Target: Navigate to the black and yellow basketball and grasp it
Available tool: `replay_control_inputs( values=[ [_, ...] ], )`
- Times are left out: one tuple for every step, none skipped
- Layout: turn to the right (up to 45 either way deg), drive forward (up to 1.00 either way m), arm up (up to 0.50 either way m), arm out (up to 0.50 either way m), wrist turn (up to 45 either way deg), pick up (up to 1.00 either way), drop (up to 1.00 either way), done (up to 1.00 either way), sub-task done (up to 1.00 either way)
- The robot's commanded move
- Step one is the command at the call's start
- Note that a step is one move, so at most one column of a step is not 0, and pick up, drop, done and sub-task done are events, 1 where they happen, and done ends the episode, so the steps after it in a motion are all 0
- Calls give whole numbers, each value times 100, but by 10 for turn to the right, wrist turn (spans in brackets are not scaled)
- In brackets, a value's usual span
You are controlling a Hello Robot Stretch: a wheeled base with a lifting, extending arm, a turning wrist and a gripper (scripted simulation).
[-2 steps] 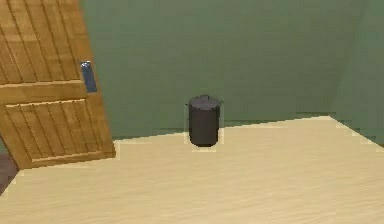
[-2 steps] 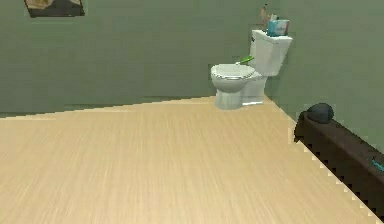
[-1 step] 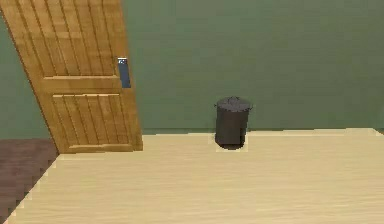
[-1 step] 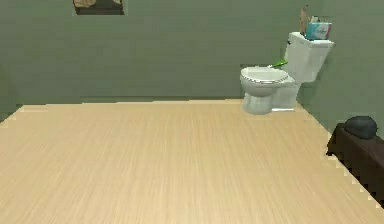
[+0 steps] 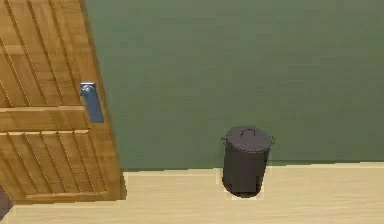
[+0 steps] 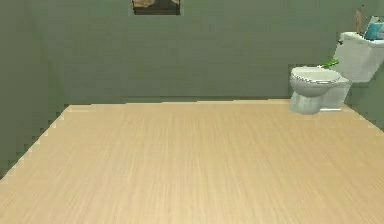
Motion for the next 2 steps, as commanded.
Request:
replay_control_inputs(
  values=[
    [-450,0,0,0,0,0,0,0,0],
    [-180,0,0,0,0,0,0,0,0]
  ],
)
